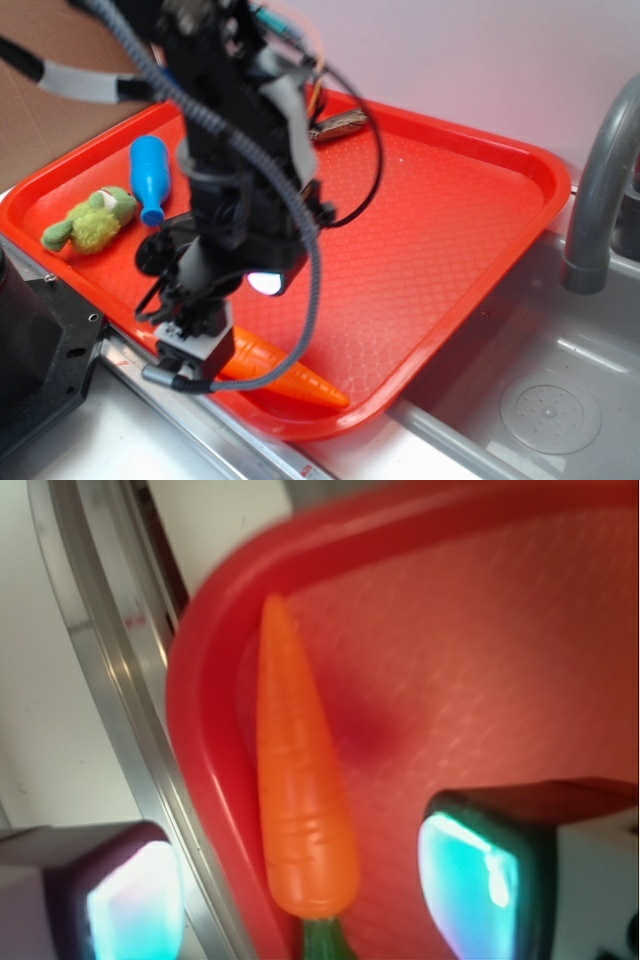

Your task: Grab the carrot.

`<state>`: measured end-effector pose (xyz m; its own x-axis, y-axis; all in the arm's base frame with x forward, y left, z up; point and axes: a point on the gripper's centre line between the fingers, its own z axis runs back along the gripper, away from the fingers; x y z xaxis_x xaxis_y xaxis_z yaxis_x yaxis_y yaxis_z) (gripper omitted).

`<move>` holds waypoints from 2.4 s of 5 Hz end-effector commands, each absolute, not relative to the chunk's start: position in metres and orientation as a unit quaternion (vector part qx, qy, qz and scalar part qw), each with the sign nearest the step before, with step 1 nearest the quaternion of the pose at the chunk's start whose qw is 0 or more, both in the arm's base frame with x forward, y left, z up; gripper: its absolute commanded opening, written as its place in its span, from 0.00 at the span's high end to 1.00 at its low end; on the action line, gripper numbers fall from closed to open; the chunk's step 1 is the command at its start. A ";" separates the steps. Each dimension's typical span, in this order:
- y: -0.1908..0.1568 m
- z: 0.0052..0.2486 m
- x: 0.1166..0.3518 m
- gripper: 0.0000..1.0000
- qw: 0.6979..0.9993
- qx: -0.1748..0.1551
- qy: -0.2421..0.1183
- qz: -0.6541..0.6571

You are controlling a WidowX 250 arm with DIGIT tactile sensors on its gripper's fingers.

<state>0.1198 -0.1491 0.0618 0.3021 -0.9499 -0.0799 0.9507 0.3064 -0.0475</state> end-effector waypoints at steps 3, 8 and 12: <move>-0.152 0.025 0.134 0.00 0.789 0.013 0.023 -0.613; -0.159 0.012 0.160 1.00 0.784 0.017 0.059 -0.617; -0.028 0.140 0.176 1.00 0.962 0.000 -0.005 -0.271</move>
